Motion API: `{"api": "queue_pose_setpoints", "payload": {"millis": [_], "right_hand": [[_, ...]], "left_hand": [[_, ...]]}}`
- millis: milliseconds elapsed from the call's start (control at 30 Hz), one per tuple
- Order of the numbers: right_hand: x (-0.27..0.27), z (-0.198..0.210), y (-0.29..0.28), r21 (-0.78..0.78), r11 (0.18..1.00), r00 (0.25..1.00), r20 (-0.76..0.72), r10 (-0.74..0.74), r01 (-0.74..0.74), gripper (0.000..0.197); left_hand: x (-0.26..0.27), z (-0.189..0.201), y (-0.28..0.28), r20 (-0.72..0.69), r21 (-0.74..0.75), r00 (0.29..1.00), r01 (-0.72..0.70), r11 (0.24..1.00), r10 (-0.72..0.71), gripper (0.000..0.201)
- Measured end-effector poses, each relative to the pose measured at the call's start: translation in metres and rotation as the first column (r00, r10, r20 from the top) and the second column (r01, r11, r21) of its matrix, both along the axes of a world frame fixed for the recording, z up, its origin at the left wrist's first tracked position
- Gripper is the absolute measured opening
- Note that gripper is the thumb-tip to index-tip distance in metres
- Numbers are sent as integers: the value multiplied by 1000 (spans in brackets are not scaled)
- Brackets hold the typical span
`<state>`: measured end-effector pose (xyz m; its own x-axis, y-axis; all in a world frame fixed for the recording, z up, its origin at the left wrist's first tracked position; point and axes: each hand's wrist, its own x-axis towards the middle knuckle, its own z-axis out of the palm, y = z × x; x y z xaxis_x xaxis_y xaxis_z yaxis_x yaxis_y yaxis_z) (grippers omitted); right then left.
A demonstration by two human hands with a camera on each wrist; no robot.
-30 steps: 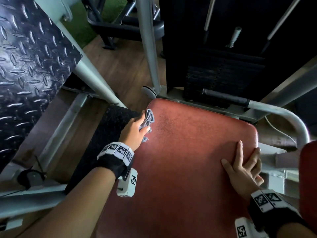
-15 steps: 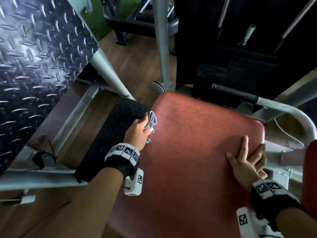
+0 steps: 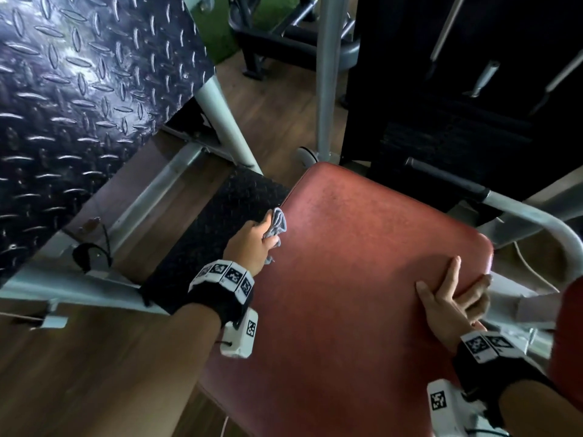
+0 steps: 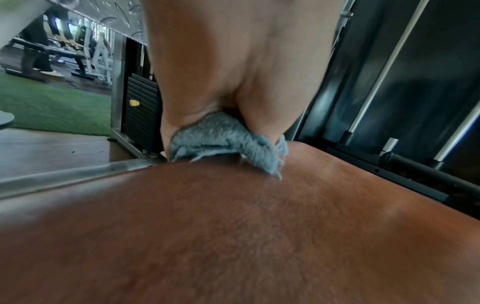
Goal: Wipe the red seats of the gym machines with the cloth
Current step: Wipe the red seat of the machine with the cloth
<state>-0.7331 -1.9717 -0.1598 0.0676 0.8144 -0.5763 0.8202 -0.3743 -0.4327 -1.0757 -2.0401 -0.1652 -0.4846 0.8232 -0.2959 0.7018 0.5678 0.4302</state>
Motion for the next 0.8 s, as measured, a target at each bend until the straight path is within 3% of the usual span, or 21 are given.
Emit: {"api": "queue_pose_setpoints", "payload": {"millis": [167, 533, 800], "right_hand": [[1, -4, 0, 17, 1000, 1000, 13, 2, -2, 79], [1, -6, 0, 29, 1000, 999, 38, 6, -8, 77], [2, -9, 0, 38, 999, 998, 57, 9, -12, 77]], "left_hand": [[-2, -6, 11, 58, 48, 998, -13, 999, 10, 51], [-2, -2, -32, 81, 67, 997, -22, 998, 16, 50], [0, -3, -12, 82, 98, 996, -35, 995, 27, 50]]}}
